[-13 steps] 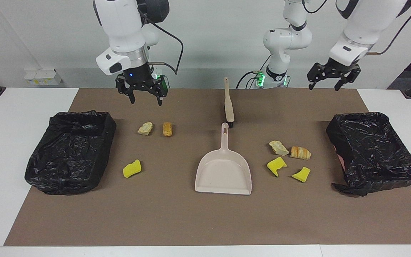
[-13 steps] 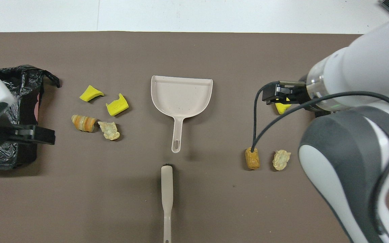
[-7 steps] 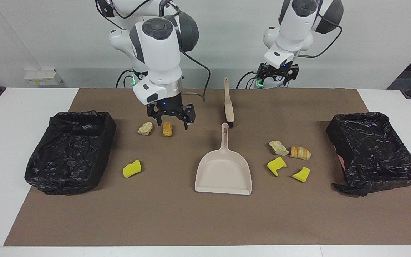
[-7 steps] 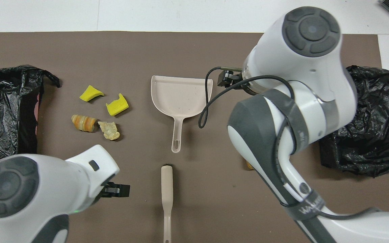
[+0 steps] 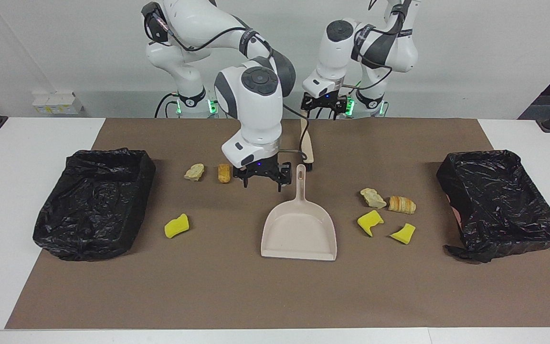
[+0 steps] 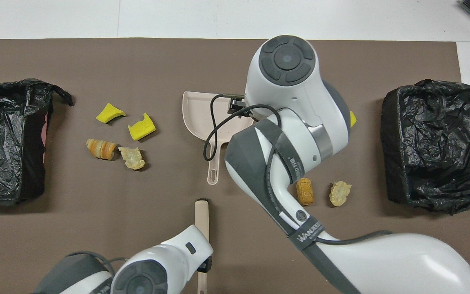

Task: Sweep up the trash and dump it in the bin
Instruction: 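Reach the right gripper to the dustpan while the left gripper reaches the brush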

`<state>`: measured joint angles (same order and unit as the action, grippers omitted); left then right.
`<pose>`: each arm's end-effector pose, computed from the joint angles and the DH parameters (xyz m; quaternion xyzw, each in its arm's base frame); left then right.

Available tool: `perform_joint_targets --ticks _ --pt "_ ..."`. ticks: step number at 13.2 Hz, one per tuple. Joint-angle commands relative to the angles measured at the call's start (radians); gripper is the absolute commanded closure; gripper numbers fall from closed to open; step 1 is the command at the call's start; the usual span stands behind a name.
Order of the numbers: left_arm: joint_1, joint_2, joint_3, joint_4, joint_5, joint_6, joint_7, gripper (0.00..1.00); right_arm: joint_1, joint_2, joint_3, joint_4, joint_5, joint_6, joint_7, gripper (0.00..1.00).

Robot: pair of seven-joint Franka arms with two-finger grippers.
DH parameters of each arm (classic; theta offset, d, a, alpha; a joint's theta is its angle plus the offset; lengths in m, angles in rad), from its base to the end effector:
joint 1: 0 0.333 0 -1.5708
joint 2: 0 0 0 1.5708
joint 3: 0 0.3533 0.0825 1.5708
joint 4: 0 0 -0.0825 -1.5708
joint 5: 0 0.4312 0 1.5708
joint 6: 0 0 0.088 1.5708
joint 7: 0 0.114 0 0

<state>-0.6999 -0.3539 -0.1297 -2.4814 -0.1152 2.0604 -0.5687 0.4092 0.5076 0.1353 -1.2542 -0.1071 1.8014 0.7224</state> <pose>0.2955 -0.3331 0.4143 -0.9944 0.0966 0.0438 0.0008 0.6796 0.3726 0.4929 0.9958 -0.0869 0.0294 0.0030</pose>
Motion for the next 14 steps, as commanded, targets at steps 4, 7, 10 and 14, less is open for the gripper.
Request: perform_joint_targets --ticks 4,7,10,14 --pt "-0.18 0.073 0.021 -0.128 -0.014 0.196 -0.135 0.0 0.095 0.101 0.001 0.03 -0.028 0.068 0.118 0.02" --pt "-0.176 0.076 0.022 -0.123 -0.014 0.19 -0.145 0.23 0.128 0.118 0.003 0.006 -0.019 0.102 0.141 0.03" --pt "-0.179 0.073 0.021 -0.125 -0.014 0.181 -0.148 1.0 0.126 0.112 0.007 -0.037 -0.006 0.131 0.138 0.04" --pt "-0.15 0.075 0.025 -0.123 -0.012 0.123 -0.111 1.0 0.148 0.105 0.009 -0.118 -0.002 0.177 0.137 0.09"
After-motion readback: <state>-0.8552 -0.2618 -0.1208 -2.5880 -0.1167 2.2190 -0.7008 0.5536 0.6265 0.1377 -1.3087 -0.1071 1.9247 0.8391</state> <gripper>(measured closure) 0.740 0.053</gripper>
